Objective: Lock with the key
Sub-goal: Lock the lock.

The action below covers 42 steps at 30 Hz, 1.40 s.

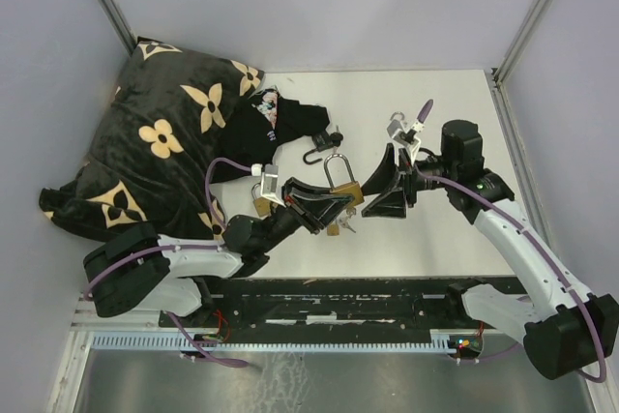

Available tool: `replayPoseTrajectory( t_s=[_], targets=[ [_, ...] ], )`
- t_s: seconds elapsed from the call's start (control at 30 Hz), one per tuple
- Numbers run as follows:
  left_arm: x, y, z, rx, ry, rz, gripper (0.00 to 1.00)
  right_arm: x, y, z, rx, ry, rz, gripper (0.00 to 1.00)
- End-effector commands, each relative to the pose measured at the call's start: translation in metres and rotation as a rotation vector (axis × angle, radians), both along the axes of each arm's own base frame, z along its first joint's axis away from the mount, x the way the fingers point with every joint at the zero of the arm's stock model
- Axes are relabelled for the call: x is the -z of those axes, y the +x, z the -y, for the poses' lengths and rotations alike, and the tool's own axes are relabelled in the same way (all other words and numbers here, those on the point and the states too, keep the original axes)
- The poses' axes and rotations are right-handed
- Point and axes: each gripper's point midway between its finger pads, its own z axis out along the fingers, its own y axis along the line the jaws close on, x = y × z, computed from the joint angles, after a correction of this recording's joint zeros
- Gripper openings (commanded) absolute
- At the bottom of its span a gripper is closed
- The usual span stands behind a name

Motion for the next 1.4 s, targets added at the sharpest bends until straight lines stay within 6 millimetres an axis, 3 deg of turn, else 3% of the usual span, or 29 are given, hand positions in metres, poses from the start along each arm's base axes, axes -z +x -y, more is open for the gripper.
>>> replayPoseTrajectory(
  t_s=[0.0, 0.23, 0.47, 0.57, 0.6, 0.67, 0.77, 0.87, 0.97, 1.17, 1.37],
  targets=[
    [-0.069, -0.005, -0.023, -0.029, -0.232, 0.106, 0.03, -0.028, 0.002, -0.005, 0.028, 0.054, 0.013, 0.68],
    [-0.071, -0.009, -0.013, 0.022, -0.23, 0.101, 0.03, -0.033, -0.006, -0.013, -0.016, 0.072, -0.03, 0.46],
    [-0.071, -0.009, -0.012, 0.022, -0.224, 0.098, 0.04, -0.033, -0.015, -0.017, -0.08, 0.073, -0.036, 0.13],
    [-0.069, -0.011, -0.009, 0.033, -0.2, 0.105, 0.07, -0.036, -0.017, -0.016, -0.093, 0.073, -0.026, 0.05],
    [-0.069, -0.012, -0.008, 0.037, -0.19, 0.107, 0.11, -0.036, -0.018, -0.016, -0.098, 0.07, -0.02, 0.04],
    [-0.066, -0.012, -0.009, 0.033, -0.167, 0.1, 0.27, -0.035, -0.02, -0.014, -0.111, 0.06, -0.005, 0.03],
    [-0.055, -0.006, -0.013, -0.011, -0.103, 0.062, 0.61, -0.033, -0.022, -0.009, -0.127, 0.042, -0.002, 0.02],
    [-0.045, 0.0, -0.016, -0.065, 0.008, 0.045, 0.75, -0.029, -0.021, -0.008, -0.133, 0.035, -0.005, 0.02],
    [-0.039, 0.003, -0.019, -0.099, 0.124, 0.068, 0.81, -0.026, -0.019, -0.009, -0.136, 0.03, -0.011, 0.02],
    [-0.013, 0.015, -0.024, -0.04, 0.352, 0.024, 0.83, -0.017, -0.021, -0.002, -0.148, -0.049, 0.053, 0.02],
    [-0.005, 0.002, -0.013, 0.158, 0.477, 0.051, 0.83, -0.008, -0.028, 0.004, -0.24, -0.128, 0.06, 0.02]
  ],
)
